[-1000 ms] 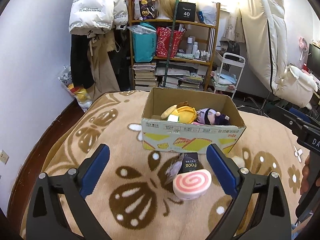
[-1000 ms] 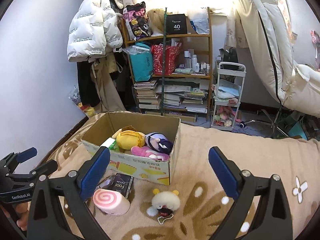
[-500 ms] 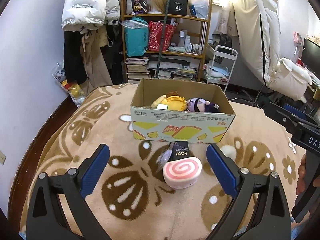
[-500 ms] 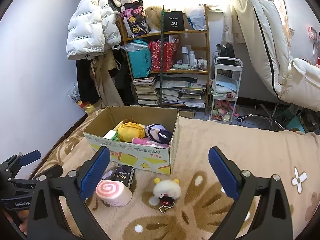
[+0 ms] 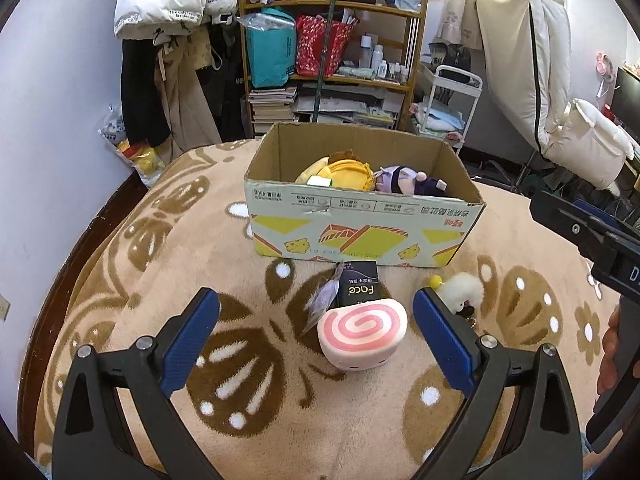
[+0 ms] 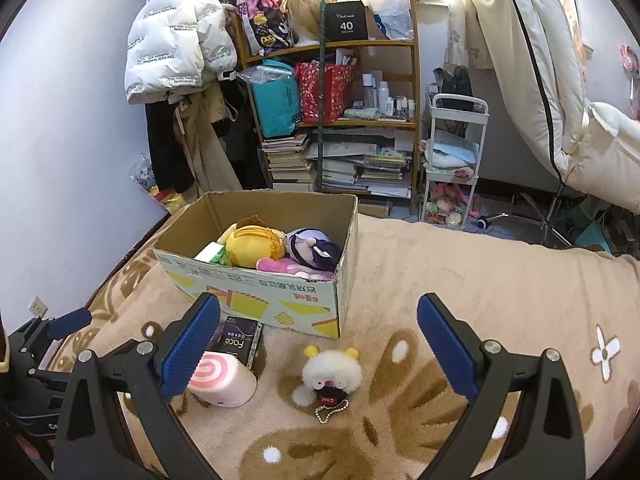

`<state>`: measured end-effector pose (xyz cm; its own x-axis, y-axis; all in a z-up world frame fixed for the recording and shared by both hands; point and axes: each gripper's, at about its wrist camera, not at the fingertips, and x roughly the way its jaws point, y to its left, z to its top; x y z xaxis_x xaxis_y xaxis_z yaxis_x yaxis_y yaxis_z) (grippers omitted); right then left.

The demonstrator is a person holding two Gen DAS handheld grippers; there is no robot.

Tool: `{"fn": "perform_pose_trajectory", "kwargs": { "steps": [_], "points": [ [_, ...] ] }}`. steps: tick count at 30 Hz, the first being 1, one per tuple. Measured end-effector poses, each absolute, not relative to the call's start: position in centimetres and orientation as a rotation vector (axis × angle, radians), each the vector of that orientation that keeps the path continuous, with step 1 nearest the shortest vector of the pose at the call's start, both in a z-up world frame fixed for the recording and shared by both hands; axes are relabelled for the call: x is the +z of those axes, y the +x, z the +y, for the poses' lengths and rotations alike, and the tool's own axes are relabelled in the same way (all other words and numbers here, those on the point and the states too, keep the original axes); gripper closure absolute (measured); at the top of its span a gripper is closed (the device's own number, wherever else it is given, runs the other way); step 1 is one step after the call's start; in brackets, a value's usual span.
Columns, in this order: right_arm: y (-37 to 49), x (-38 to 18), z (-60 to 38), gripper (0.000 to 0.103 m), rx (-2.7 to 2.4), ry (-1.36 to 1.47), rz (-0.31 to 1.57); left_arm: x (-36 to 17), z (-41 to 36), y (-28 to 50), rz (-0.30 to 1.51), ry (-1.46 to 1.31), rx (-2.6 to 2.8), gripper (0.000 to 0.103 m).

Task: Organize soft objects
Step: 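Withdraw both tools from the box toward the pink swirl cushion and white pom-pom toy, then lower the left tool onto the pink swirl cushion while the right tool lowers onto the white pom-pom toy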

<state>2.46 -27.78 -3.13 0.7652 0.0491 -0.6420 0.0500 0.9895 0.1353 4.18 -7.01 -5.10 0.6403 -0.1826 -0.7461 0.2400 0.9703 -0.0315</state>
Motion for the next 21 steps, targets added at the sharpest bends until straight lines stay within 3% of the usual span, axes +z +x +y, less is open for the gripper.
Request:
{"fn": "perform_pose_trajectory", "kwargs": {
  "steps": [21],
  "points": [
    [4.9, -6.5, -28.3, 0.000, -0.018, 0.175, 0.786, -8.2, -8.0, 6.1, 0.929, 0.048, -0.253, 0.007]
  ]
}}
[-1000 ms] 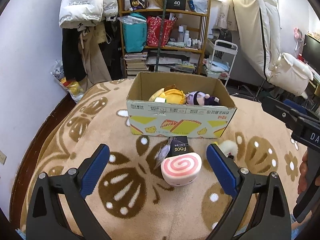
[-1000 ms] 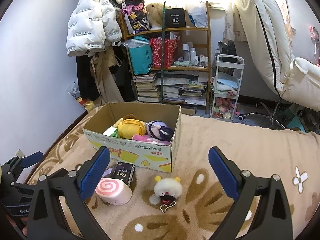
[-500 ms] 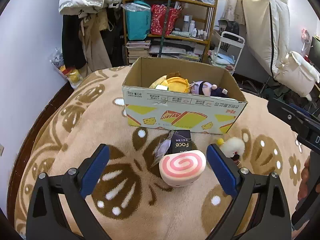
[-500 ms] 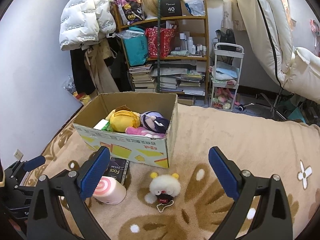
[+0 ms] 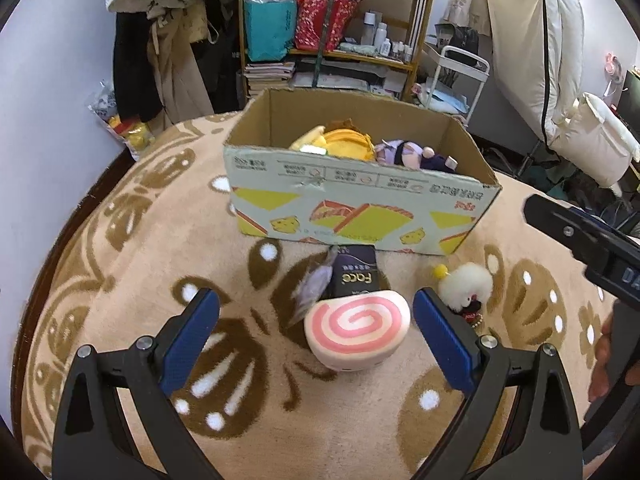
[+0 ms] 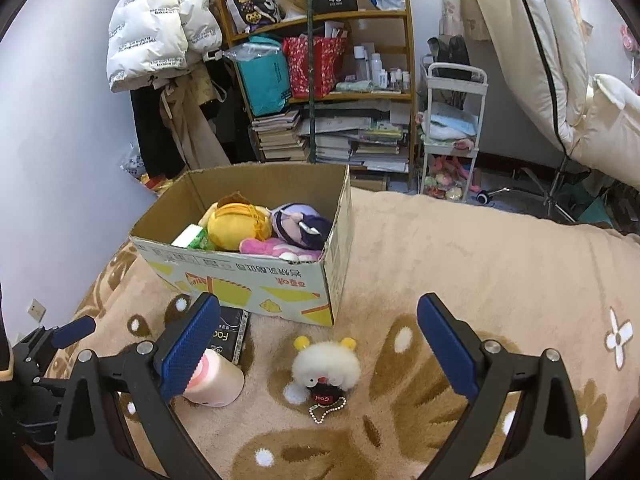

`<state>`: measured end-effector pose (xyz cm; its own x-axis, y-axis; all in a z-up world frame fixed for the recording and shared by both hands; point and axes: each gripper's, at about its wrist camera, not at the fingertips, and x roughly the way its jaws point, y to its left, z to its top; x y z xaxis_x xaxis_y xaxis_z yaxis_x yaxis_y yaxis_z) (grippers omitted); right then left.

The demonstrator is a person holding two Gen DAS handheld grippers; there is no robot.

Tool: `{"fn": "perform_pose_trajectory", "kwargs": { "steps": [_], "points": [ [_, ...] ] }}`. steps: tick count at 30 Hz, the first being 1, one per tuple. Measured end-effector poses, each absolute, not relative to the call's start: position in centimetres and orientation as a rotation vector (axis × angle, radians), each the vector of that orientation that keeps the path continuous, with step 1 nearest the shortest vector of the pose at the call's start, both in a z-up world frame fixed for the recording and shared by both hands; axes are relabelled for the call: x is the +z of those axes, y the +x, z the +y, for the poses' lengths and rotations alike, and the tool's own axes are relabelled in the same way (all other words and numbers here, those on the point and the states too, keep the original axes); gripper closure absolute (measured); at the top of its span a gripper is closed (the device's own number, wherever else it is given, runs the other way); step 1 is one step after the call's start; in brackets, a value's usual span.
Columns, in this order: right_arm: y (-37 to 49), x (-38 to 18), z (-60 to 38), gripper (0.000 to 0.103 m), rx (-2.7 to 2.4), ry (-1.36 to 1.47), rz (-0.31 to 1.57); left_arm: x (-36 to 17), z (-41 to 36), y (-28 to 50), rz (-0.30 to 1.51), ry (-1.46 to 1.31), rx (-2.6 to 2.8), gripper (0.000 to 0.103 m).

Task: Organize soft objects
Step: 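Lower the left tool onto the pink swirl cushion while the right tool lowers onto the white pom-pom toy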

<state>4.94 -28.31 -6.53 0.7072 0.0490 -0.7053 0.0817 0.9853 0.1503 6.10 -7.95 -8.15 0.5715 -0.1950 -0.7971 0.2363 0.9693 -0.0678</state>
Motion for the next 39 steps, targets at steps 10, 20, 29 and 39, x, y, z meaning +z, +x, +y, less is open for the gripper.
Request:
{"fn": "perform_pose_trajectory", "kwargs": {
  "steps": [10, 20, 29, 39],
  "points": [
    [6.6, -9.9, -28.6, 0.000, -0.024, 0.177, 0.871, -10.4, -9.5, 6.6, 1.000, 0.070, -0.278, 0.007],
    [7.7, -12.6, -28.9, 0.000, -0.018, 0.190, 0.956, -12.7, -10.6, 7.2, 1.070, 0.087, -0.277, 0.007],
    [8.1, -14.2, -28.5, 0.000, 0.005, 0.182, 1.009, -14.5, -11.2, 7.2, 1.123, 0.104, -0.272, 0.007],
    [8.6, -16.8, -27.8, 0.007, 0.048, 0.183, 1.112, -16.2, -11.3, 7.6, 1.173, 0.105, -0.264, 0.007]
  ]
}}
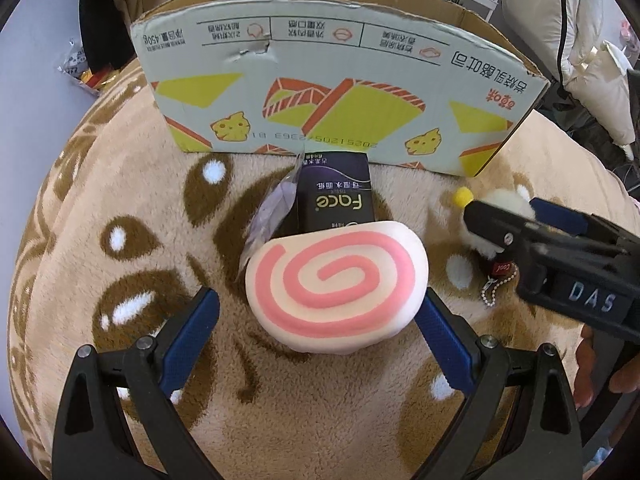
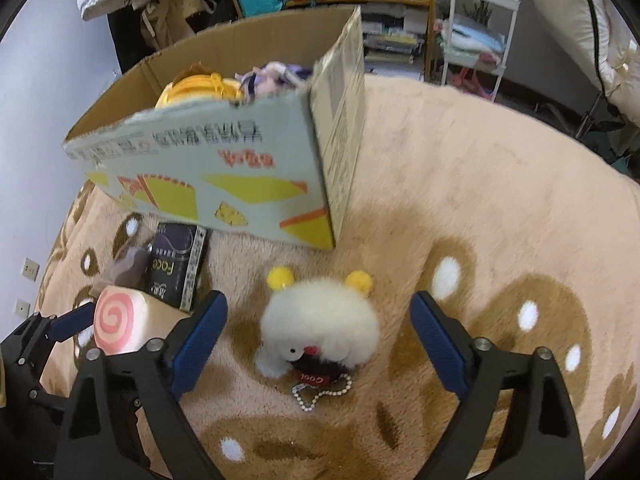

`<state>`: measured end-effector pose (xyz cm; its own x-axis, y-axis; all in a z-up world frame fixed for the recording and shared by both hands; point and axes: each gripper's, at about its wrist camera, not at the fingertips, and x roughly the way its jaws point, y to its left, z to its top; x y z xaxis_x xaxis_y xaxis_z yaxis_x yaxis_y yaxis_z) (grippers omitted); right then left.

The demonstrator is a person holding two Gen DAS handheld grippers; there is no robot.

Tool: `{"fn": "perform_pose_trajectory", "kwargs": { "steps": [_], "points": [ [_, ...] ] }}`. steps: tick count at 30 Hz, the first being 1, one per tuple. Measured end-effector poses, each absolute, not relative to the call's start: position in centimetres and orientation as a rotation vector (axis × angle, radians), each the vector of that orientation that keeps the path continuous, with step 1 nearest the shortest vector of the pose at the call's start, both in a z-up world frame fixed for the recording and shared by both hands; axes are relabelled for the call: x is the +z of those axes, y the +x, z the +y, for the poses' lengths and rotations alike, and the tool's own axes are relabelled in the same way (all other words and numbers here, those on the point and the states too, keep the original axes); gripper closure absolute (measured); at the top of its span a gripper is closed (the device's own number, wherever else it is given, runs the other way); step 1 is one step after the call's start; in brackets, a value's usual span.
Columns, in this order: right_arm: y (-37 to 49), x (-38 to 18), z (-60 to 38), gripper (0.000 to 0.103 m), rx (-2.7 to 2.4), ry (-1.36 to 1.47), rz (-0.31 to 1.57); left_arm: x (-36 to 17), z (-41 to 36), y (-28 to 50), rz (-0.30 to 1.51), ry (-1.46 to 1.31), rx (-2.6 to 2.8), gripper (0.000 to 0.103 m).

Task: Organize soft objects
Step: 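Lower the left tool onto the pink swirl cushion while the right tool lowers onto the white pom-pom toy, then close the left tool on the pink swirl cushion while the right tool grips the white pom-pom toy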

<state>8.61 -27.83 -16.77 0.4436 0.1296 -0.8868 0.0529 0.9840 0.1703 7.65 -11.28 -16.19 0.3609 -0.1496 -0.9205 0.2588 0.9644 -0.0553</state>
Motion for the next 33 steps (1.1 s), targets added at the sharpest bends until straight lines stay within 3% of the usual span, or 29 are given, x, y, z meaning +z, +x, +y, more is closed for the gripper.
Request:
{"fn": "perform_pose_trajectory", "kwargs": {
  "steps": [7, 10, 13, 18, 33],
  "points": [
    [8.6, -17.7, -26.9, 0.013, 0.056, 0.143, 1.148, -16.6, -11.1, 8.1, 1.165, 0.123, -0.241, 0.008],
    [8.6, -17.8, -26.9, 0.015, 0.056, 0.139, 1.154, -16.7, -11.4, 8.0, 1.160, 0.127, -0.251, 0.017],
    [8.6, -18.0, -26.9, 0.029, 0.037, 0.121, 1.169, -16.8, -11.8, 7.8, 1.168, 0.120, -0.282, 0.034],
    [8.4, -18.2, -27.5, 0.058, -0.020, 0.095, 1.185, -16.6, -12.1, 7.4, 1.160, 0.138, -0.289, 0.048],
    [7.9, -16.7, -27.0, 0.066, 0.032, 0.111, 1.142, -15.2, -11.0, 6.5, 1.158, 0.121, -0.307, 0.063]
  ]
}}
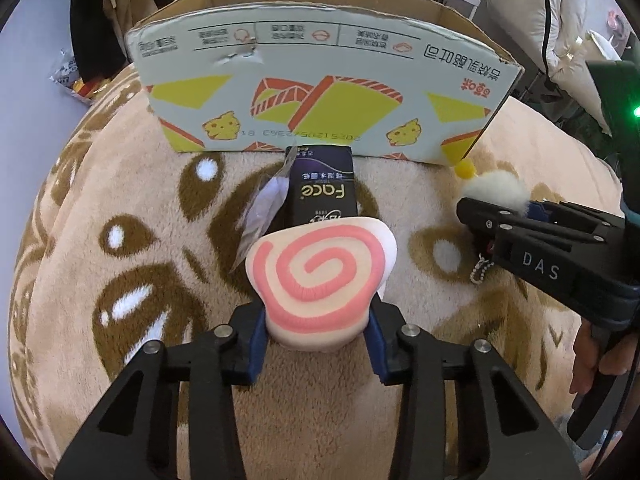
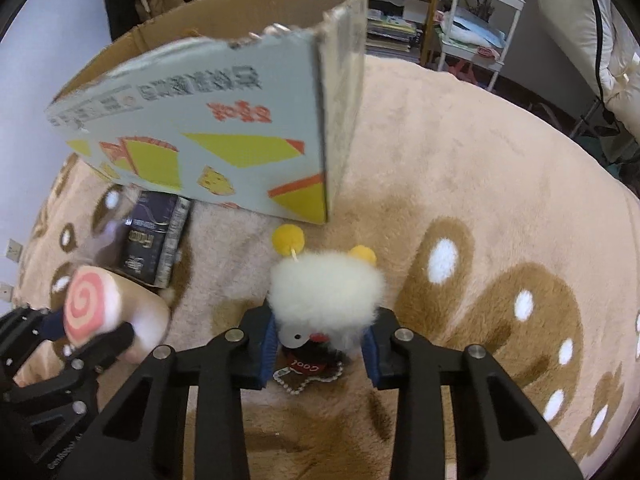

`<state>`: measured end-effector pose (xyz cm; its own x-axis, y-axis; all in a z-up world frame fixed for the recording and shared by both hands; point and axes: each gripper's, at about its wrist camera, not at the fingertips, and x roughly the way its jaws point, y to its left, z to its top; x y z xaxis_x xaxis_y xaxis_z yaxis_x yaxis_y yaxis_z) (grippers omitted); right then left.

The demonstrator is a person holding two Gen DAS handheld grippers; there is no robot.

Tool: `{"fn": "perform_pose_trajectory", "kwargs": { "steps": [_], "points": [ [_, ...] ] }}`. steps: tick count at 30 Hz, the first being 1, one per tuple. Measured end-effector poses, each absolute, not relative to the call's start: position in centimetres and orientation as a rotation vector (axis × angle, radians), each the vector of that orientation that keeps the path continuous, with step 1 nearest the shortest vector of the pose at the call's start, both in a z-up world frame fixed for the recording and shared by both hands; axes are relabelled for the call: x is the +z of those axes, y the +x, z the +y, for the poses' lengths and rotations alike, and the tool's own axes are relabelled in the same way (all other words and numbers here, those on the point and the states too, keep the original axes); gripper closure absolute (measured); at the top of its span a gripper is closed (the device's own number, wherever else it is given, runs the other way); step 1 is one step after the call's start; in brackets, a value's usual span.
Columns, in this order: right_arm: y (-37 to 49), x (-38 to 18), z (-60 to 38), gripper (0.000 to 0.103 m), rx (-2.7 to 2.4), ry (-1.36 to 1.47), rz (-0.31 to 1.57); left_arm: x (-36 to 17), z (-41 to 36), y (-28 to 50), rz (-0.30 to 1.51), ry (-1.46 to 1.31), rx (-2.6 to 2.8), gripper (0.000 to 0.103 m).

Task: Organize soft objects
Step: 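Close the left tool on the pink swirl cushion while the right tool grips the white pom-pom toy, then lift and carry the cushion over the box with the left tool while the right tool carries the pom-pom toy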

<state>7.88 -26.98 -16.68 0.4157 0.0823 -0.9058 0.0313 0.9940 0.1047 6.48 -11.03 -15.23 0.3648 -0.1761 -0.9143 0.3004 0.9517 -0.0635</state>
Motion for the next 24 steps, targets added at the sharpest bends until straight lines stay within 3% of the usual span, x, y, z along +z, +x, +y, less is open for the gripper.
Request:
{"fn": "perform_pose_trajectory", "kwargs": {
  "steps": [12, 24],
  "points": [
    [6.9, -12.9, -24.1, 0.066, 0.134, 0.119, 1.032, -11.2, -9.6, 4.1, 1.019, 0.136, -0.271, 0.064],
    [6.2, -6.2, -24.2, 0.066, 0.110, 0.106, 0.757, -5.6, -8.1, 3.0, 0.792, 0.138, -0.222, 0.063]
  ]
}}
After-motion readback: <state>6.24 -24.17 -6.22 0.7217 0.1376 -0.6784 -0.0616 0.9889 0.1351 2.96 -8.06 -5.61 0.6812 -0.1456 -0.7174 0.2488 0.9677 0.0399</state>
